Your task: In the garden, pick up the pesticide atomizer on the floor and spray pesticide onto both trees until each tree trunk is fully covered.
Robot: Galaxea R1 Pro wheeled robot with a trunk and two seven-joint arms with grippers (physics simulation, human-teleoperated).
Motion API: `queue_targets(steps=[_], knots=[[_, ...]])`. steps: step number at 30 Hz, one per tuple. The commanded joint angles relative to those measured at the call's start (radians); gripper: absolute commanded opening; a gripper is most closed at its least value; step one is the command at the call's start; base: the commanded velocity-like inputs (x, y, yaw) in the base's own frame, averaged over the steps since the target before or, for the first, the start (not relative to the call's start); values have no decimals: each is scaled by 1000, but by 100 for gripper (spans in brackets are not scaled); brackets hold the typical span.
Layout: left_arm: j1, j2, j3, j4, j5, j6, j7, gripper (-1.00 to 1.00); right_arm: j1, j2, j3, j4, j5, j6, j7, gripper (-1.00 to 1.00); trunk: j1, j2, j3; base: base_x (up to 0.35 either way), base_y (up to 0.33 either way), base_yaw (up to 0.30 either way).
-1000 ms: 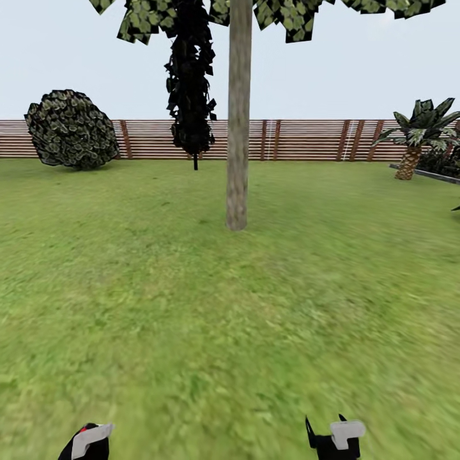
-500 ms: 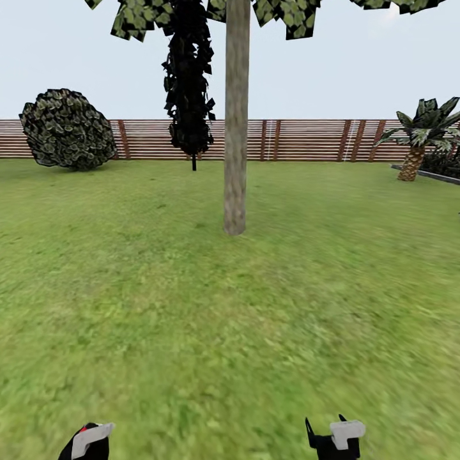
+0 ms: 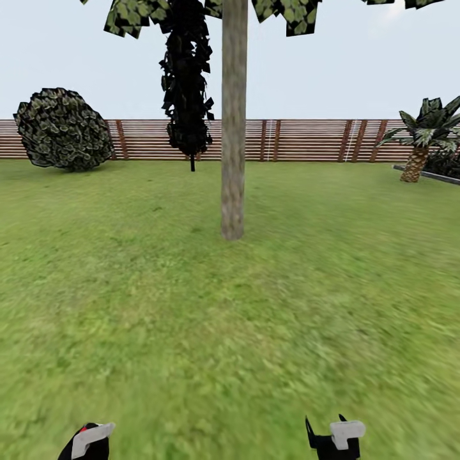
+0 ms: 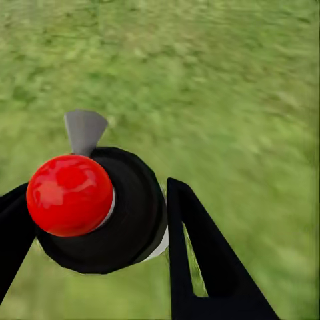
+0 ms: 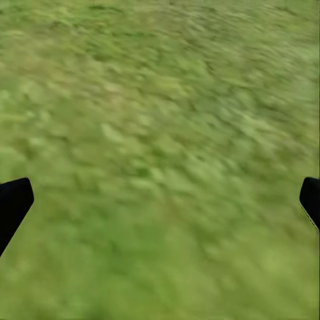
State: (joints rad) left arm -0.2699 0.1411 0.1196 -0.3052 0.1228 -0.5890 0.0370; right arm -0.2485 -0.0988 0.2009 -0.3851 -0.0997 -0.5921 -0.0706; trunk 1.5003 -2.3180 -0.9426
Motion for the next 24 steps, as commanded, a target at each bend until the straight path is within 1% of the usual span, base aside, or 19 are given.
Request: queue_targets(steps=[1, 24], knots=[[0, 0, 0, 0, 0, 0, 0, -100, 0, 0, 0, 0, 0, 0, 0, 100, 0, 0, 0, 340, -79, 0], [0, 0, 0, 1, 0, 1, 0, -100, 0, 0, 0, 0, 0, 0, 0, 100, 0, 0, 0, 340, -79, 0]])
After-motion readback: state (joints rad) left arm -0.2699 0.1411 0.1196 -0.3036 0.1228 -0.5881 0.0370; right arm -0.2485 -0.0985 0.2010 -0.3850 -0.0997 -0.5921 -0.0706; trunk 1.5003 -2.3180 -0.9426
